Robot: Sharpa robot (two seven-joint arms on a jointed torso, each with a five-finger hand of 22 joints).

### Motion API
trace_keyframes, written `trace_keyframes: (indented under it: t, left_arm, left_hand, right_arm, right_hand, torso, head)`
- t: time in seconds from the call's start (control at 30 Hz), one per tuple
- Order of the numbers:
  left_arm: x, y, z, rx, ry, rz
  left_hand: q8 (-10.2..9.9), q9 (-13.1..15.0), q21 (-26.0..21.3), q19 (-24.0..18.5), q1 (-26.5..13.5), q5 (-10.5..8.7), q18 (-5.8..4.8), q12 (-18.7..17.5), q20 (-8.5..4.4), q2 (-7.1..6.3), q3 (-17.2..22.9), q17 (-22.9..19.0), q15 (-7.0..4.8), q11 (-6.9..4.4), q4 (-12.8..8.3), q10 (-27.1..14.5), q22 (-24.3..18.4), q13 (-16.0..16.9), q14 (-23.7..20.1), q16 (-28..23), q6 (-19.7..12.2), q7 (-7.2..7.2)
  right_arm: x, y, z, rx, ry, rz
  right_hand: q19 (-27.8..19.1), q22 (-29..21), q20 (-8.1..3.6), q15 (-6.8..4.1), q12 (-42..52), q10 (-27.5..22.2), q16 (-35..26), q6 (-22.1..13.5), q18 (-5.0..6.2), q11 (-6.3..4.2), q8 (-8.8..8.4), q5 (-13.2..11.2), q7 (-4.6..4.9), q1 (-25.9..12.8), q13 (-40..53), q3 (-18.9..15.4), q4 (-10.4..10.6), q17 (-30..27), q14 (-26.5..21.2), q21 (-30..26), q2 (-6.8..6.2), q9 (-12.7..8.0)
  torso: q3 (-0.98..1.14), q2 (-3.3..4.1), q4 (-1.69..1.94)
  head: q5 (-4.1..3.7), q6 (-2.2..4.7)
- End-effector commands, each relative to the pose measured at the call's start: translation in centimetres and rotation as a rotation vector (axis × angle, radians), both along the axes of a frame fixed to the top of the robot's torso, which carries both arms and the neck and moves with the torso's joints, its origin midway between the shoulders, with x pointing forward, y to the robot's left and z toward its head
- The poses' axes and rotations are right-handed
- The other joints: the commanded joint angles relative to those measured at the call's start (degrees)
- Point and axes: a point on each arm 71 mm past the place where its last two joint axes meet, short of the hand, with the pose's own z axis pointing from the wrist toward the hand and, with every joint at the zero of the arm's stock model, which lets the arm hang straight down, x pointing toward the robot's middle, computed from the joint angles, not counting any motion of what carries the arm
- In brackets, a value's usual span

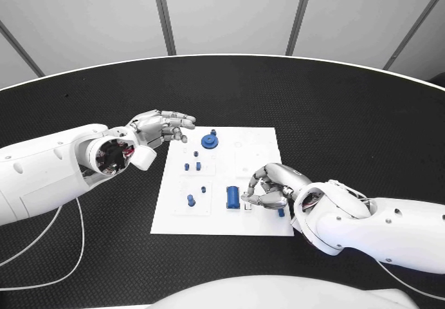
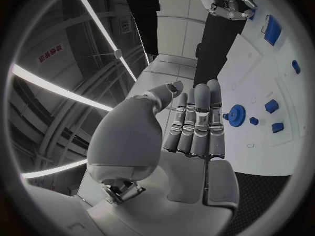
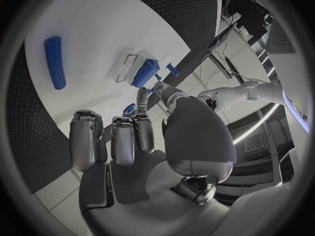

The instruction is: Assemble the parts on the task board

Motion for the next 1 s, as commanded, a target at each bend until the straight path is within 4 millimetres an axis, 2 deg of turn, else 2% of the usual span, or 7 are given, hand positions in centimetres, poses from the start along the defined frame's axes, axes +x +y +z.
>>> trace_keyframes:
  t: [0.03, 0.1, 0.2, 0.57, 1.0]
  left_arm:
    - [0.0, -0.1, 0.0, 0.0, 0.0, -0.001]
    - [0.0, -0.1, 0.0, 0.0, 0.0, -0.001]
    - [0.0, -0.1, 0.0, 0.0, 0.0, -0.002]
    - [0.0, -0.1, 0.0, 0.0, 0.001, -0.003]
    - [0.0, 0.0, 0.0, 0.001, 0.002, -0.002]
  left_hand:
    - [0.1, 0.0, -0.3, 0.2, 0.1, 0.2, 0.39, 0.2, 0.07, 0.33, -0.3, 0.0, -0.14, 0.04, 0.0, -0.4, -0.1, 0.1, -0.4, 0.1, -0.3, -0.09]
    - [0.1, 0.0, -0.3, 0.2, 0.1, 0.2, 0.39, 0.2, 0.07, 0.33, -0.3, 0.0, -0.14, 0.04, 0.0, -0.4, -0.1, 0.1, -0.4, 0.1, -0.3, -0.09]
    - [0.1, 0.0, -0.3, 0.2, 0.1, 0.2, 0.39, 0.2, 0.07, 0.33, -0.3, 0.0, -0.14, 0.04, 0.0, -0.4, -0.1, 0.1, -0.4, 0.1, -0.3, -0.09]
    - [0.1, 0.0, -0.3, 0.2, 0.1, 0.2, 0.39, 0.2, 0.07, 0.33, -0.3, 0.0, -0.14, 0.04, 0.0, -0.4, -0.1, 0.1, -0.4, 0.1, -0.3, -0.09]
    - [0.1, 0.0, -0.3, 0.2, 0.1, 0.2, 0.38, 0.3, 0.08, 0.36, -0.3, -0.1, -0.13, 0.04, 0.0, -0.4, -0.1, 0.1, -0.4, 0.2, -0.3, -0.1]
  right_arm:
    - [0.1, 0.3, -0.1, -0.005, 0.006, 0.007]
    - [0.2, 0.5, -0.3, -0.01, 0.012, 0.014]
    - [0.3, 0.9, -0.5, -0.02, 0.022, 0.022]
    - [0.6, 1.9, -0.9, -0.024, 0.03, 0.039]
    - [0.6, 2.4, -1.0, -0.033, 0.042, 0.062]
  right_hand:
    - [4.7, 11.9, 0.32, 0.22, 0.4, 3.7, 0.1, 0.7, 0.03, 0.03, -0.07, -0.3, -0.05, 0.5, 11.8, 0.2, -0.1, 14.6, 5.9, 0.3, 0.16, 0.0]
    - [4.8, 12.0, 0.31, 0.21, 0.5, 3.8, 0.1, 0.8, 0.01, 0.0, -0.03, -0.3, -0.08, 0.5, 11.9, 0.2, -0.1, 14.6, 5.9, 0.4, 0.17, 0.0]
    - [4.8, 12.1, 0.3, 0.17, 0.7, 3.9, 0.2, 1.1, -0.03, -0.07, 0.07, -0.4, -0.17, 0.5, 12.0, 0.2, 0.0, 14.8, 5.9, 0.6, 0.19, 0.0]
    - [4.9, 12.2, 0.25, 0.08, 0.9, 4.0, 0.3, 1.4, -0.09, -0.19, 0.24, -0.5, -0.32, 0.6, 12.1, 0.4, 0.0, 15.0, 6.0, 0.9, 0.32, 0.1]
    - [5.0, 12.5, 0.22, 0.03, 1.1, 4.1, 0.4, 1.6, -0.18, -0.26, 0.35, -0.5, -0.4, 0.6, 12.2, 0.5, 0.0, 15.1, 6.0, 1.3, 0.39, 0.1]
  torso:
    - [0.1, -0.04, 0.04]
    - [-0.09, 0.01, -0.01]
    - [-0.15, 0.06, -0.07]
    - [-0.07, 0.07, -0.04]
    - [-0.09, 0.04, -0.06]
  head:
    - [-0.01, 0.02]
    - [-0.01, 0.0]
    - [0.1, -0.01]
    - [0.21, -0.32]
    - [0.36, -0.61]
